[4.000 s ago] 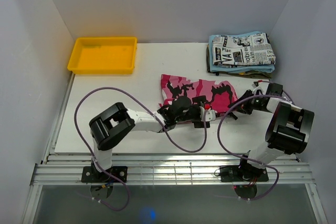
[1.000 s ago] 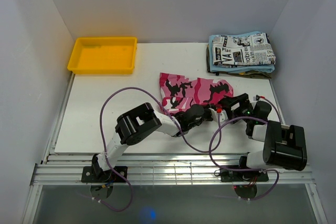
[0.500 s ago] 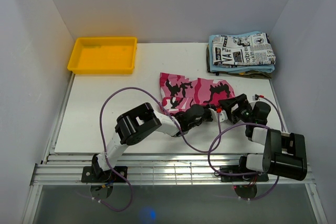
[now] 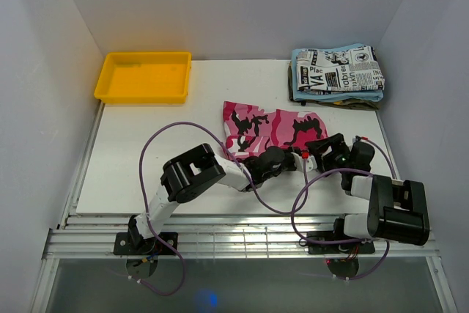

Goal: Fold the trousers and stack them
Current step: Neatly place the folded trousers to the corner

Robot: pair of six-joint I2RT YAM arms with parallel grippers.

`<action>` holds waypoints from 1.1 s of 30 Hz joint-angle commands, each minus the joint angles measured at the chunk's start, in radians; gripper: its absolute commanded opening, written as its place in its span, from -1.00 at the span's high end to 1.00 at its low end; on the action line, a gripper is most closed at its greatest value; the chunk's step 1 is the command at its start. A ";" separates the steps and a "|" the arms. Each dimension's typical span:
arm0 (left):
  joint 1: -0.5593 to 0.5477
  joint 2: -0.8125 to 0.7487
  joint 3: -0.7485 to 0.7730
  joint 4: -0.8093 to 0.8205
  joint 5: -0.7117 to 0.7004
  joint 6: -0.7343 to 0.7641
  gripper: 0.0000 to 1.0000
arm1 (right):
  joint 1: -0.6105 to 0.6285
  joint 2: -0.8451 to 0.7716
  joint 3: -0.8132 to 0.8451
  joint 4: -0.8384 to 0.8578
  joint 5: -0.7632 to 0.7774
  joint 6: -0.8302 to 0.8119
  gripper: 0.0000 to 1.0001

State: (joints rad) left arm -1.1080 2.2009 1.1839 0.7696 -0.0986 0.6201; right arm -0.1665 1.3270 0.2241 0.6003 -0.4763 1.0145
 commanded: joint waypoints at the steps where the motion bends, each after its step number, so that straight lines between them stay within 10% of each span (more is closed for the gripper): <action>1: -0.007 -0.079 -0.023 0.008 0.023 -0.006 1.00 | 0.012 0.017 -0.002 0.111 0.079 0.052 -0.80; 16: -0.015 -0.073 0.017 0.005 0.020 -0.036 1.00 | 0.053 0.055 -0.023 0.110 0.110 0.075 -0.99; 20: -0.015 -0.087 0.011 0.005 0.030 -0.051 1.00 | 0.053 0.083 0.003 0.125 0.096 0.076 -0.25; 24: -0.015 -0.102 -0.004 -0.001 0.036 -0.063 1.00 | 0.053 0.112 0.044 0.101 0.050 0.108 -0.02; 25: -0.015 -0.102 -0.004 -0.003 0.036 -0.063 1.00 | 0.055 0.121 0.049 0.101 0.026 0.116 -0.06; 27: -0.015 -0.098 -0.001 -0.004 0.030 -0.066 1.00 | 0.055 0.155 0.061 0.098 -0.039 0.125 -0.93; 33: -0.015 -0.095 0.014 0.000 0.019 -0.066 1.00 | 0.055 0.133 0.044 0.030 -0.054 0.125 -0.80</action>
State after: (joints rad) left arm -1.1103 2.1860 1.1736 0.7544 -0.0963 0.5751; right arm -0.1158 1.4658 0.2840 0.6792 -0.5068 1.1339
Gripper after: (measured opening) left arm 0.245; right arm 0.900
